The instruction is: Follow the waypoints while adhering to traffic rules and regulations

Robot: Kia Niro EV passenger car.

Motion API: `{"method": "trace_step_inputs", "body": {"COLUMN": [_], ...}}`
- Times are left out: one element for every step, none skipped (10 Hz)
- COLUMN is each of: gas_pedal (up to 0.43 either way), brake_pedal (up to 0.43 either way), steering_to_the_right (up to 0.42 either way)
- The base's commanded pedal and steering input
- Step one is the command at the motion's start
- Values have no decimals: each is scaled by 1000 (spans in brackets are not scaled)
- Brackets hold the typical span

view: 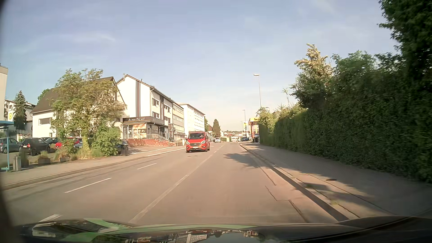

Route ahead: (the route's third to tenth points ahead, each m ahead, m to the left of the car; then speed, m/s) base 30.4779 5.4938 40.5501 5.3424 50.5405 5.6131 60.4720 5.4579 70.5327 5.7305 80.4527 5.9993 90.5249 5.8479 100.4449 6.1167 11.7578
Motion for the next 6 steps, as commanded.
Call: {"method": "trace_step_inputs", "body": {"gas_pedal": [98,98,98,98,98,98], "brake_pedal": [0,0,0,0,0,0], "steering_to_the_right": [-4,-4,-4,-5,-7,-7]}}
